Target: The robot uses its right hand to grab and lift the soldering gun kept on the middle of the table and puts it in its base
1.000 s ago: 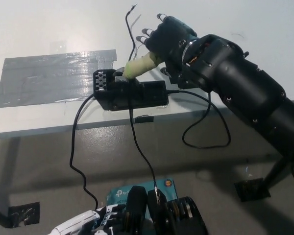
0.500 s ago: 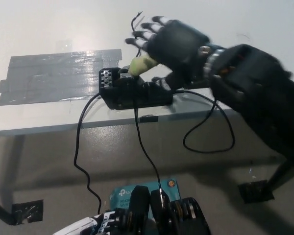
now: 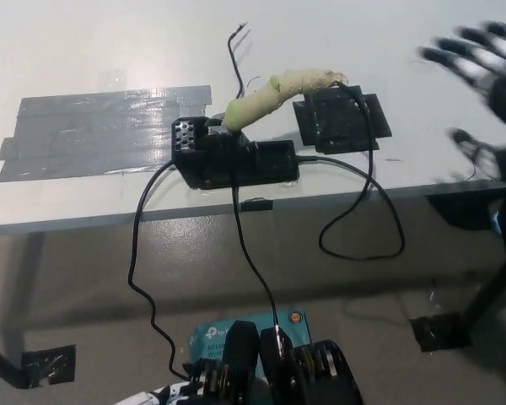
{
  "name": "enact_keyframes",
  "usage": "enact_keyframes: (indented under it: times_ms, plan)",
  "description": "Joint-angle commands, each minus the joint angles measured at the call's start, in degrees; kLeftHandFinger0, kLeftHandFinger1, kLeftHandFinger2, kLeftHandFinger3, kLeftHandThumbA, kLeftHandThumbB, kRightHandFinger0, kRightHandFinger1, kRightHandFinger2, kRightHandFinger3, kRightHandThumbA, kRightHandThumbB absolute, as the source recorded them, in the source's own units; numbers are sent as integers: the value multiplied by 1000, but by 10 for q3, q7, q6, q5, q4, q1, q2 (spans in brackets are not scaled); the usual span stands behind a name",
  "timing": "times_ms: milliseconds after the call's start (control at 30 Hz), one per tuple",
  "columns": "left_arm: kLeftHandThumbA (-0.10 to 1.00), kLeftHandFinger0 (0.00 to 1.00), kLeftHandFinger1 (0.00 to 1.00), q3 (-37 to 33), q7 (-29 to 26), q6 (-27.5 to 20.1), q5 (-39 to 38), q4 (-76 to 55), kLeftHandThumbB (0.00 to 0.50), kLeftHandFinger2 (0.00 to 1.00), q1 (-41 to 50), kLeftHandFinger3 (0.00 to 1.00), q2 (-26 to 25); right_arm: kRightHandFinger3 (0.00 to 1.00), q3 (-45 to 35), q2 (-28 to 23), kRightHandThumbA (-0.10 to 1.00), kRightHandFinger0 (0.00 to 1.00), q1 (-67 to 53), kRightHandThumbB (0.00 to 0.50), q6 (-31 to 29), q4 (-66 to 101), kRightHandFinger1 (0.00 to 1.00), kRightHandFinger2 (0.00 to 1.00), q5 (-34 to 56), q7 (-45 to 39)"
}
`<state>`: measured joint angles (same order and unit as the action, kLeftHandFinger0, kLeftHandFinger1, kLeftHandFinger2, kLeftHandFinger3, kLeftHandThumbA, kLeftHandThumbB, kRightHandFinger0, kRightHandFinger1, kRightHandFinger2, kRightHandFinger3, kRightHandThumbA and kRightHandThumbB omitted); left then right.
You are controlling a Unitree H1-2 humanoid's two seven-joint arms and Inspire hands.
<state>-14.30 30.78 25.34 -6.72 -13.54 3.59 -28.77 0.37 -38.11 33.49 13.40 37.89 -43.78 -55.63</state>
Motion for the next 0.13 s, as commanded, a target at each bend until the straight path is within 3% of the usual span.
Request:
enact_keyframes:
  times_ms: [0,100]
  plan:
    - [710,1000,1000,28,-5,-57,16,-14,187,1000,25,1000,-40,1000,-252,-20,473,1000,-267,483,126,146,1000,1000,273,7]
    - [713,1000,1000,34,-6,-59,14,-13,186,1000,30,1000,-42,1000,-271,26,519,1000,-336,467,98,119,1000,1000,267,42]
